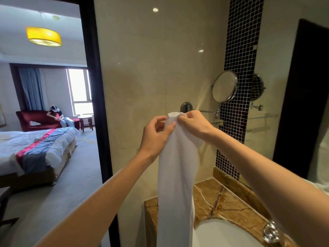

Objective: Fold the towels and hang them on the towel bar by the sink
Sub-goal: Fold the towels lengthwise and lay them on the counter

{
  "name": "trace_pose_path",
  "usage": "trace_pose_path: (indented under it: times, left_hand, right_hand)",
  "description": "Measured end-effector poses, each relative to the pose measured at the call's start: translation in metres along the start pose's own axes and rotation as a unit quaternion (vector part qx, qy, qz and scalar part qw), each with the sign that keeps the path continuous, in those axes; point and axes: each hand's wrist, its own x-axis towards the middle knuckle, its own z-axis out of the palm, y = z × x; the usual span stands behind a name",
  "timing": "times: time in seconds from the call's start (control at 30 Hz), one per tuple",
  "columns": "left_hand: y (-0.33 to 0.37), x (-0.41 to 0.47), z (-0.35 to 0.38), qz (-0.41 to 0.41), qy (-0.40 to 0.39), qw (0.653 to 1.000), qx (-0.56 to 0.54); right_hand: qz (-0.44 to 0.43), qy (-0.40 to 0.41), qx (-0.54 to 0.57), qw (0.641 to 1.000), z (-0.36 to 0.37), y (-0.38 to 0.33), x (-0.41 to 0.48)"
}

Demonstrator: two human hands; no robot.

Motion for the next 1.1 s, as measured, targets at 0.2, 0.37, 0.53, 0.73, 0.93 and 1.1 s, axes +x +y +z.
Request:
trace_pose_path:
  times: [0.2,0.37,0.53,0.73,0.93,1.1]
  left_hand:
    - [-0.005,0.027,-0.003,-0.022,-0.001,0.998,0.065]
    - [-0.008,0.036,-0.008,-0.050,0.016,0.998,0.045]
    - [-0.009,0.036,-0.016,-0.087,0.034,0.995,0.020]
    - [-0.010,0.041,-0.016,-0.111,0.042,0.993,0.007]
    - [-0.001,0.047,-0.013,-0.141,0.054,0.987,-0.058]
    - [0.004,0.047,-0.007,-0.138,0.054,0.985,-0.087]
  right_hand:
    - [-0.023,-0.061,-0.011,0.998,-0.009,0.003,-0.004]
    - [-0.015,-0.070,-0.040,0.997,-0.019,0.010,-0.008]
    - [-0.039,-0.027,-0.014,0.999,-0.026,0.031,-0.019]
    - [-0.049,0.037,0.046,0.997,-0.027,0.038,-0.021]
    - [-0.009,0.087,0.162,0.983,-0.032,0.036,-0.015]
    - [0.065,0.122,0.277,0.951,-0.026,0.043,-0.018]
